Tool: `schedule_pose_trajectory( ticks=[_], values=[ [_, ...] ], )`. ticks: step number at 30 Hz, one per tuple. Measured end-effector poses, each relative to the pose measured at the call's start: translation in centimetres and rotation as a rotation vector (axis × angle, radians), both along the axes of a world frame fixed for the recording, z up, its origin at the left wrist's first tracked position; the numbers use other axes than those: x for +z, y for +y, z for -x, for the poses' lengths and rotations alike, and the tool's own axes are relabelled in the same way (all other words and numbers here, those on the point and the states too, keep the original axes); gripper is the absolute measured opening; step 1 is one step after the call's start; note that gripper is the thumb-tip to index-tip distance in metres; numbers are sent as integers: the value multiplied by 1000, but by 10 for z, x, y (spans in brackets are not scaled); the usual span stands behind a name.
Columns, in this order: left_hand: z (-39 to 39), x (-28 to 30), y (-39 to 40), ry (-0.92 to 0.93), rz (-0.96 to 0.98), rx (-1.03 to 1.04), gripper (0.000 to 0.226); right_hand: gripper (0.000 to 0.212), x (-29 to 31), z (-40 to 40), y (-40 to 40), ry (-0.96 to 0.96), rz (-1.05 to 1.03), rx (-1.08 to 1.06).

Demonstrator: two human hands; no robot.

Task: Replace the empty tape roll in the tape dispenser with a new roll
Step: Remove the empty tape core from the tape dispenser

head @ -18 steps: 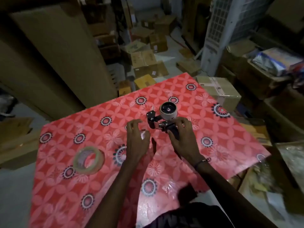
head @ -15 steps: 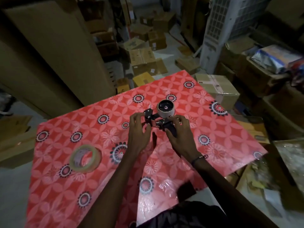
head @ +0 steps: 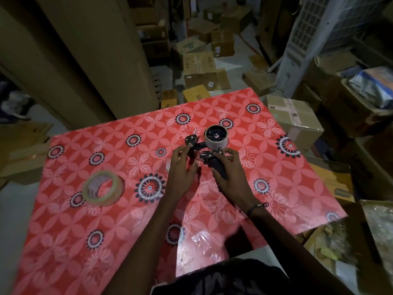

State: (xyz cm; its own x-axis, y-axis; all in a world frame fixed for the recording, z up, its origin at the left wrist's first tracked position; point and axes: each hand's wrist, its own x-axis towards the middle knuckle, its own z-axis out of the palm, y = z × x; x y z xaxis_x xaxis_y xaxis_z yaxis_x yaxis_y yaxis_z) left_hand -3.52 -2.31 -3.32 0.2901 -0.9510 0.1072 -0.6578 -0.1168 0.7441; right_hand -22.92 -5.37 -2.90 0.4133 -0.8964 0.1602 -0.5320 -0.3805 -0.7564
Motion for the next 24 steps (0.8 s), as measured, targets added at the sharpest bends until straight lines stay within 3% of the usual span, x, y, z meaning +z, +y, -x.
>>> schedule_pose_trajectory(
  ticks=[8,17,21,24],
  values=[
    [12,3,6,88,35,132,49,52,-3,6,-12,-9,33,86],
    [28,8,51,167,93,349,32,52,7,24,-17,11,73,334],
    [28,13,59,119,77,450,40,52,4,22,-8,-26,51,352],
    [17,14,61,80,84,387,42,54,2,18,-5,-57,29,326]
  ],
)
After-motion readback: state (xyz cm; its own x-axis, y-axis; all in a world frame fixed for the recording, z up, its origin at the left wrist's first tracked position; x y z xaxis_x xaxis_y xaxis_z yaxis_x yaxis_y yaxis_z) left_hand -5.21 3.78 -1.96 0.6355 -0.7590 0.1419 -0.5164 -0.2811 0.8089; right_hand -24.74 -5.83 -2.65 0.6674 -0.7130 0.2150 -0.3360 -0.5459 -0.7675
